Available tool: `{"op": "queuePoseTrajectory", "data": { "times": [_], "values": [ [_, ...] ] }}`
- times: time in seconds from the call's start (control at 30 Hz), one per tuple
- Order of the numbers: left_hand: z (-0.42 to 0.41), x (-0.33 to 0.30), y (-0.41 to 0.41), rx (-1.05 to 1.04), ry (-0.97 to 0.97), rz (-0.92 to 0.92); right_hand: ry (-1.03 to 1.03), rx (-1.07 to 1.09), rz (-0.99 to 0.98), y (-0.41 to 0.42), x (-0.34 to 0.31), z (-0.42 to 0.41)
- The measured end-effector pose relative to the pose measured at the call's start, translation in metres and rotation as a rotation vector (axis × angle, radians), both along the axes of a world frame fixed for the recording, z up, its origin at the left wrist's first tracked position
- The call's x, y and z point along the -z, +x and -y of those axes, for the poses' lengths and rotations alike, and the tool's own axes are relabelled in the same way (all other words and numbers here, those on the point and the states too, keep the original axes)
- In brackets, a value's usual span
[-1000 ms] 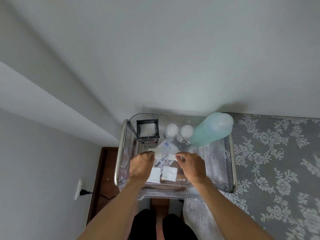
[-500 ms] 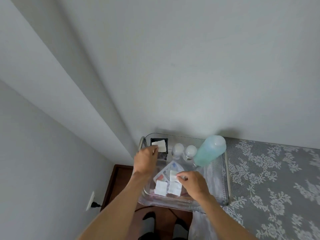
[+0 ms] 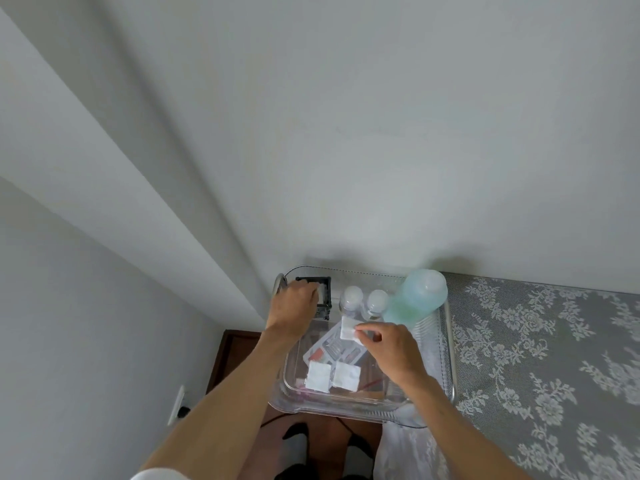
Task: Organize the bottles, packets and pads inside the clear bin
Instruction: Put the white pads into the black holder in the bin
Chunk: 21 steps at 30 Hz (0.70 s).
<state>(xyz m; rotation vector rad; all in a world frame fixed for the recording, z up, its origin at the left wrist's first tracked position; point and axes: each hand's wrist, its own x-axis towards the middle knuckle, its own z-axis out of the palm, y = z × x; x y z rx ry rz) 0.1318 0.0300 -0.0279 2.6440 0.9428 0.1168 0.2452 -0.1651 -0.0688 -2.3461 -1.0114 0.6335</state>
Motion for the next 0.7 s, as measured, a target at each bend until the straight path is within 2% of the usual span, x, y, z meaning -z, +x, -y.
{"op": "queuePoseTrajectory", "data": {
  "times": [0.07, 0.13, 0.27, 0.37, 0.6, 0.7],
  "values": [
    [0.001, 0.004, -0.021, 0.029, 0.031, 0.229, 0.038, -0.02, 0.013, 0.006, -0.014, -0.015],
    [0.002, 0.011, -0.047, -0.018, 0.037, 0.32, 0.092, -0.046, 0.027, 0.012, -0.029, -0.036],
    [0.008, 0.023, -0.09, -0.054, -0.016, 0.248, 0.155, -0.142, 0.106, 0.015, -0.046, -0.084],
    [0.014, 0.029, -0.097, 0.0, -0.051, 0.211, 0.038, -0.192, 0.158, 0.01, -0.042, -0.113],
    [0.014, 0.042, -0.099, -0.018, -0.037, 0.221, -0.198, -0.313, 0.221, 0.003, -0.015, -0.139],
    [0.016, 0.044, -0.101, -0.018, -0.028, 0.197, -0.206, -0.325, 0.21, 0.006, -0.02, -0.138]
  ]
}}
